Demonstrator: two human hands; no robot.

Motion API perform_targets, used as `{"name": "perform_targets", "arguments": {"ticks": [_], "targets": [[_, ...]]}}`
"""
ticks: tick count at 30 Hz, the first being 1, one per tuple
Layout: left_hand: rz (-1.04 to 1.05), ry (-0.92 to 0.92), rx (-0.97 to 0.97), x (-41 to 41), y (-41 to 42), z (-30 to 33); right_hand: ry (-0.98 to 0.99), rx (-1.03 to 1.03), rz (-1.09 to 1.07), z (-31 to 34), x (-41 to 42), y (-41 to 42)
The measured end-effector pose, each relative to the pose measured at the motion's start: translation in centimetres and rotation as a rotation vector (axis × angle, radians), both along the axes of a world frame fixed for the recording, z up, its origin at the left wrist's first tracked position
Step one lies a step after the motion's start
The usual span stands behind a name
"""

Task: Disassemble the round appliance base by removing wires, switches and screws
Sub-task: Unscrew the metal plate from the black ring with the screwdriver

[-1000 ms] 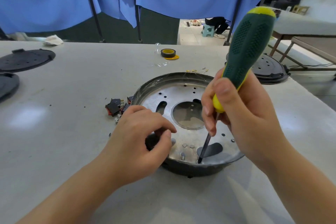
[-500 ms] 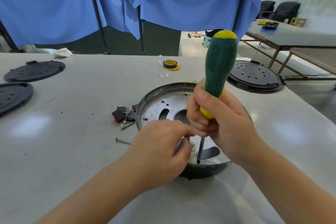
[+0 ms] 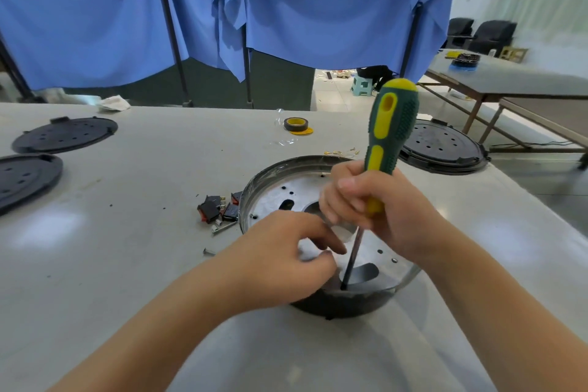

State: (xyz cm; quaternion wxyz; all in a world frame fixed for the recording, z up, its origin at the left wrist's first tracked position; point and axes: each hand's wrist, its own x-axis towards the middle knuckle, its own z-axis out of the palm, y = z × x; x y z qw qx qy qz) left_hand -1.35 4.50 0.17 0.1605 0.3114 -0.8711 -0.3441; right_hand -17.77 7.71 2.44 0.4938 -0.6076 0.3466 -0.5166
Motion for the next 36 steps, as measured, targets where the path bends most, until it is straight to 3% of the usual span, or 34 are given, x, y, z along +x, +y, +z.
{"name": "perform_targets", "arguments": {"ticks": [4, 6, 12, 18, 24, 31, 36], "targets": [[-0.145, 0.132, 0.226, -0.6, -0.3, 0.7, 0.364, -0.133, -0.317, -0.5, -0.9, 0.1], [-0.155, 0.249, 0.326, -1.0, -0.1, 0.4, 0.398, -0.178, -0.359, -0.7, -0.9, 0.3], [-0.115, 0.390, 0.216, -1.1, 0.1, -1.2, 0.272, -0.286, -0.424, -1.1, -0.1, 0.7], [-0.121, 0.413, 0.138, -1.3, 0.4, -1.5, 0.055, -0.211, -0.469, -1.0, -0.8, 1.2], [-0.114, 0.439, 0.134, -1.2, 0.5, -1.2, 0.029, -0.166, -0.337, -0.6, -1.3, 1.6], [-0.092, 0.474, 0.078, -1.2, 0.7, -0.9, 0.018, -0.072, 0.037, -0.1, -2.5, 1.8], [-0.041, 0.473, 0.075, -1.5, 0.7, -1.0, 0.058, -0.066, -0.002, -0.3, -2.7, 1.8]]}}
